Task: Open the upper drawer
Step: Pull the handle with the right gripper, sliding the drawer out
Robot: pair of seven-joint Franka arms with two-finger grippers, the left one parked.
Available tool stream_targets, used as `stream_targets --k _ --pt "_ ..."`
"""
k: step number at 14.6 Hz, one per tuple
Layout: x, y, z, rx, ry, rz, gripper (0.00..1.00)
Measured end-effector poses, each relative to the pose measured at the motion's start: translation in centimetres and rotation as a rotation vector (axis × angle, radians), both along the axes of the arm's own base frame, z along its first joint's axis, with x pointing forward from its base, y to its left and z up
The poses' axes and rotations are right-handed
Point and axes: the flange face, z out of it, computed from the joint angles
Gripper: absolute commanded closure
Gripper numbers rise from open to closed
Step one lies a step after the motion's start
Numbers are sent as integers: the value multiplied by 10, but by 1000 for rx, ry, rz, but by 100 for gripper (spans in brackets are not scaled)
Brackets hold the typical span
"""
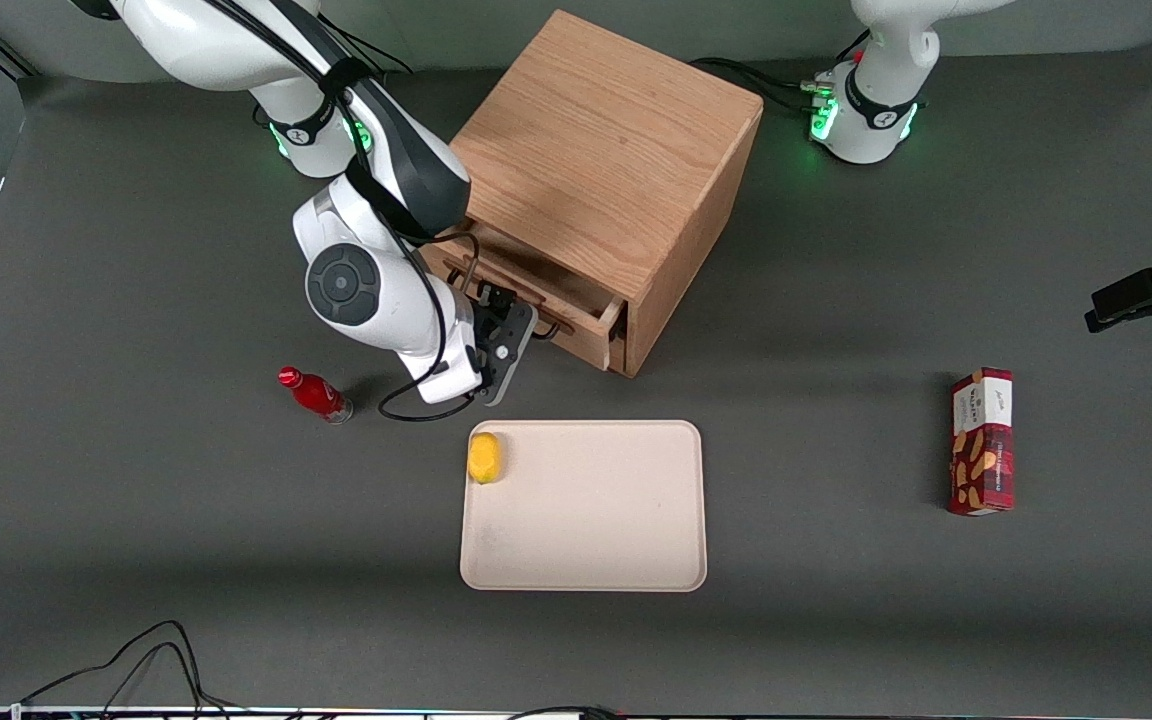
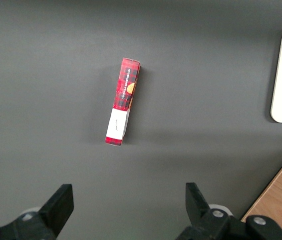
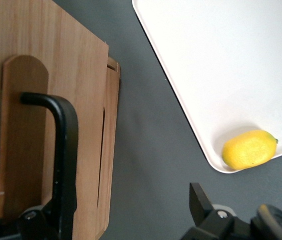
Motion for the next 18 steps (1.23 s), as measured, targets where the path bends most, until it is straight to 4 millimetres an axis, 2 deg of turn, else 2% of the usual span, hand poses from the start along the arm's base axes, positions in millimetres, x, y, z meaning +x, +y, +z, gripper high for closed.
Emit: stream_targets --k 13,18 --pt "35 -10 0 5 -31 -14 0" --pt "50 -25 0 -3 -40 -32 0"
